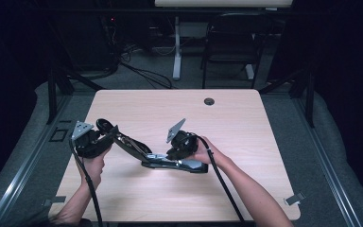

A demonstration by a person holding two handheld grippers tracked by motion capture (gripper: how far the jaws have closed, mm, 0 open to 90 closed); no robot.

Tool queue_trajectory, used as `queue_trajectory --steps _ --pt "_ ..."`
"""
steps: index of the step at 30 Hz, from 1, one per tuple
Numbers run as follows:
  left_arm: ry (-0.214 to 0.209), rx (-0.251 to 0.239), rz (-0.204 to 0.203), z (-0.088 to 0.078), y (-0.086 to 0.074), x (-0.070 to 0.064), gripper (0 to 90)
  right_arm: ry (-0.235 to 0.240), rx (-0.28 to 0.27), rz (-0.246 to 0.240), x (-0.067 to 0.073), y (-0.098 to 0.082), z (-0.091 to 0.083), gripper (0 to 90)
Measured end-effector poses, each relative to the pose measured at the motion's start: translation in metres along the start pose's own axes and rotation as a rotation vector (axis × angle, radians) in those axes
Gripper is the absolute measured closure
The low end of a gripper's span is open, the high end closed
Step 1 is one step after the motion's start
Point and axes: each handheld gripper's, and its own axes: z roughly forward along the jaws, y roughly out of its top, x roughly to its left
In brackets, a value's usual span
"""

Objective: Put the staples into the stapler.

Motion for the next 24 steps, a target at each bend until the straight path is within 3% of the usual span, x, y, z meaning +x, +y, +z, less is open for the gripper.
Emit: queue_trajectory --steps 8,13,18,24 --pt "0.000 0.002 0.001 0.000 0.000 0.000 61.3 -0.013 0.008 0.021 0.001 -0.003 -0.008 69.5" --pt "0.002 0.006 0.002 0.000 0.001 -0.001 61.3 -0.060 0.006 0.046 0.007 -0.005 -0.023 61.4" --pt "0.006 0.005 -0.002 0.000 0.001 -0.002 61.3 -0.110 -0.008 0.099 0.016 -0.011 -0.046 58.8" --pt "0.009 0.004 -0.002 0.000 0.001 -0.002 61.2 -0.167 -0.005 0.166 0.026 -0.028 -0.058 56.4"
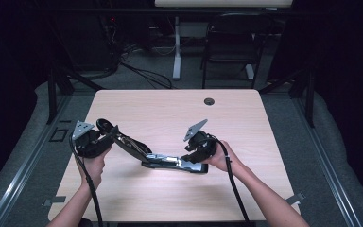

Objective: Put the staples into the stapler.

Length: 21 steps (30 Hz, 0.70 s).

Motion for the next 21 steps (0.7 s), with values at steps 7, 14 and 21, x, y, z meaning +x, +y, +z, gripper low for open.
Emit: queue_trajectory --steps 7,14,21 --pt "-0.002 0.001 -0.005 -0.001 0.000 -0.001 61.6 -0.052 0.027 0.068 0.005 -0.019 -0.003 51.0" --pt "0.013 0.007 -0.011 -0.004 0.001 -0.004 61.8 -0.079 0.056 0.105 0.006 -0.026 -0.002 51.7" --pt "0.024 0.007 -0.007 -0.007 0.002 -0.010 61.8 -0.089 0.069 0.125 0.008 -0.031 0.004 54.7"
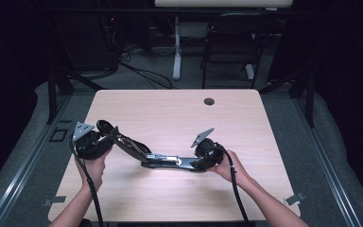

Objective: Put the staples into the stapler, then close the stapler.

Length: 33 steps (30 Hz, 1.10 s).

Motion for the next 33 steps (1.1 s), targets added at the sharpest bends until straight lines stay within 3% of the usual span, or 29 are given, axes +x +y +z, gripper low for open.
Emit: queue_trajectory --steps 14,19,24,33 --pt "-0.068 0.010 0.001 0.001 -0.006 -0.004 42.3 -0.006 -0.005 0.009 -0.003 0.001 0.001 56.5" --pt "-0.089 0.012 -0.008 0.001 -0.009 -0.004 40.2 -0.010 -0.009 -0.002 -0.004 0.002 -0.002 56.6" --pt "-0.083 0.004 -0.005 0.001 -0.011 -0.006 39.1 -0.015 -0.027 -0.003 -0.006 0.003 -0.007 56.7" --pt "-0.102 -0.027 0.022 0.001 -0.014 -0.013 39.2 -0.023 -0.042 -0.002 -0.006 0.005 -0.012 56.9"
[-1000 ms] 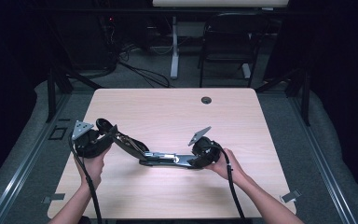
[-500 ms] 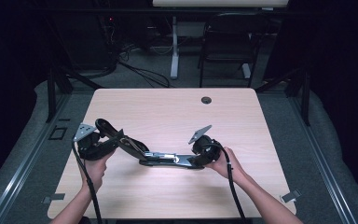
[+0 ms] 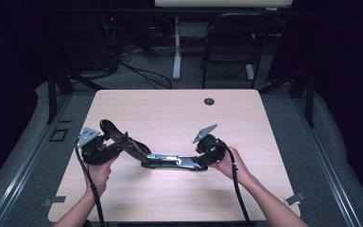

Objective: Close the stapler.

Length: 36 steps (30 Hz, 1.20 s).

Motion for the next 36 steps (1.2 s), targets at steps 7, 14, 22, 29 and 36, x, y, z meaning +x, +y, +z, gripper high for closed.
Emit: queue_trajectory --steps 7,14,22,29,36 --pt "0.004 0.009 0.009 0.003 -0.001 -0.004 40.4 -0.004 -0.012 -0.002 0.000 0.002 -0.002 56.9" --pt "0.029 0.013 0.040 0.007 -0.006 -0.009 41.8 0.000 -0.050 0.011 -0.002 0.006 -0.006 57.0" --pt "0.055 -0.006 0.008 0.007 -0.007 -0.011 44.5 0.026 -0.102 0.010 0.002 0.022 -0.010 57.4" --pt "0.110 -0.006 0.044 0.009 -0.005 -0.017 60.4 0.043 -0.136 -0.012 0.005 0.034 -0.014 59.6" --pt "0.138 -0.004 0.066 0.011 -0.004 -0.024 61.0 0.068 -0.201 -0.023 0.008 0.055 -0.016 76.4"
